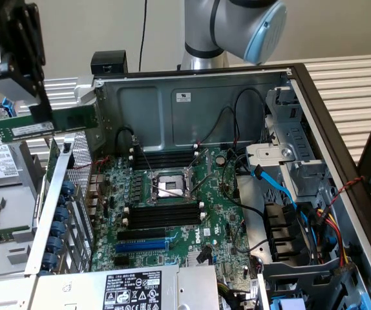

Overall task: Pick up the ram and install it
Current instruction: 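Pick up the ram and move it above insertion slot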

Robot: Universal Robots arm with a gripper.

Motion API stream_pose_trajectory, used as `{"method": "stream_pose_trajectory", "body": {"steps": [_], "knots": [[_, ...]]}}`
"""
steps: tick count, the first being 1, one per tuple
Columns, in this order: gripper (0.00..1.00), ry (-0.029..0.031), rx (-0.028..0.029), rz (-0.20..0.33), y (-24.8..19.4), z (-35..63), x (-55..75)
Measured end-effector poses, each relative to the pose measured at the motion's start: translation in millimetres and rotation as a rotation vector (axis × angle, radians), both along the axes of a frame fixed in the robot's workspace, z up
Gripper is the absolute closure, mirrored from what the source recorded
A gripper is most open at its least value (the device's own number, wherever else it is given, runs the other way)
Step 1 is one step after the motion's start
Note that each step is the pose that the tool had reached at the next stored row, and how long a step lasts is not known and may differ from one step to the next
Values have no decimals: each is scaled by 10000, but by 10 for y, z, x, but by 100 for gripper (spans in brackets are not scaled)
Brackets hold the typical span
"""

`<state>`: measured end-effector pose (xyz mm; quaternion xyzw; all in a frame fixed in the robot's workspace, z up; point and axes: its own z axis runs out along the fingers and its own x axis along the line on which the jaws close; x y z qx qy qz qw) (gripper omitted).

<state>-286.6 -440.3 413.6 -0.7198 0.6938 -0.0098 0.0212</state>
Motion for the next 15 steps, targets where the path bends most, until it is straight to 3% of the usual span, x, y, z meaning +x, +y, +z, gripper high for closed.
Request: {"method": "stream_pose_trajectory", "body": {"steps": [15], "knots": [[88, 0, 0, 0, 19, 0, 602]]}}
